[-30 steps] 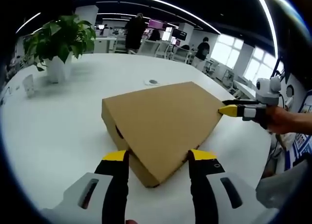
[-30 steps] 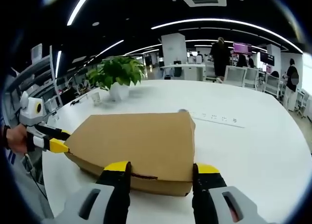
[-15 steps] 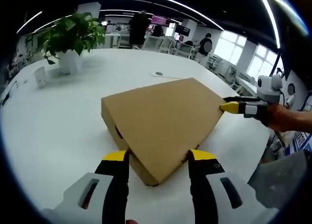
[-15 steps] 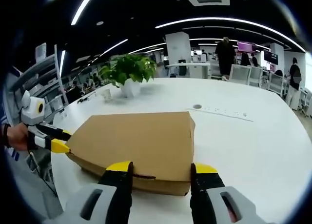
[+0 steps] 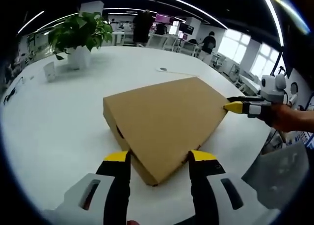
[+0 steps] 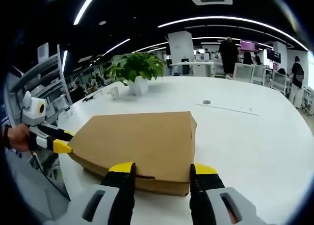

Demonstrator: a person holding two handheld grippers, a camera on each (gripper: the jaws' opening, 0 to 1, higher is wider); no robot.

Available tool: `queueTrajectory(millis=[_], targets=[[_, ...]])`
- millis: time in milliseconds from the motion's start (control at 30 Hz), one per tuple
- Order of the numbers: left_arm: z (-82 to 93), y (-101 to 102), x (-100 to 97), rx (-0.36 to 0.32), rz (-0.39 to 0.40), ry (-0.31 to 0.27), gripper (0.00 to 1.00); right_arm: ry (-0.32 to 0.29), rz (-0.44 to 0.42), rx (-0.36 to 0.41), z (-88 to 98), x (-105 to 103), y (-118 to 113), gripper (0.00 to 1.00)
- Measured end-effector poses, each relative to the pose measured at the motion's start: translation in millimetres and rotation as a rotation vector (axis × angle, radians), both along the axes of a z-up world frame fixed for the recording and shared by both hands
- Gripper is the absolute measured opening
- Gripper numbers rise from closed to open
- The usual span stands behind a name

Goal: Operate the shoe box by opening the lid, removing the specified soft item, and placing it in the target area until the item is outside and the box remains undamaged.

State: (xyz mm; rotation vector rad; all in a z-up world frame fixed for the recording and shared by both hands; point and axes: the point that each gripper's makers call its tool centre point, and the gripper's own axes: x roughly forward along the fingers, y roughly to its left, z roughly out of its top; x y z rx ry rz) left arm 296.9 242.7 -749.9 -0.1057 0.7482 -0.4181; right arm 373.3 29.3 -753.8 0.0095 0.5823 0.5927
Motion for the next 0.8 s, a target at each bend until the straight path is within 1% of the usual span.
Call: queueTrajectory(millis=[133, 333, 400, 500, 600, 800], targets=[[-0.3, 2, -2.8, 0.003, 0.006, -0.006, 0.47, -0.002, 0.008, 0.006, 0.4, -5, 1, 0.4], [0.1, 3, -2.9, 0.009, 0.018, -0.011, 0.47, -0.003, 0.017, 0.009, 0.6, -6, 1, 0.4], [0.3, 3, -2.8, 0.012, 0.021, -0.009, 0.47, -0.005, 0.028, 0.016, 1.1, -7, 2, 0.42], [0.7, 3, -3.0, 0.022, 0.024, -0.008, 0.47, -0.01, 0.049, 0.049, 2.9, -11, 7, 0.49], [0.6, 3, -3.1, 0.026, 0.025, -0.01, 0.47, -0.023, 0.08, 0.056, 3.3, -15, 11, 0.55], [0.4, 4, -3.4, 0.024, 0.025, -0.014, 0.47, -0.045, 0.124, 0.035, 2.4, -18, 11, 0.58]])
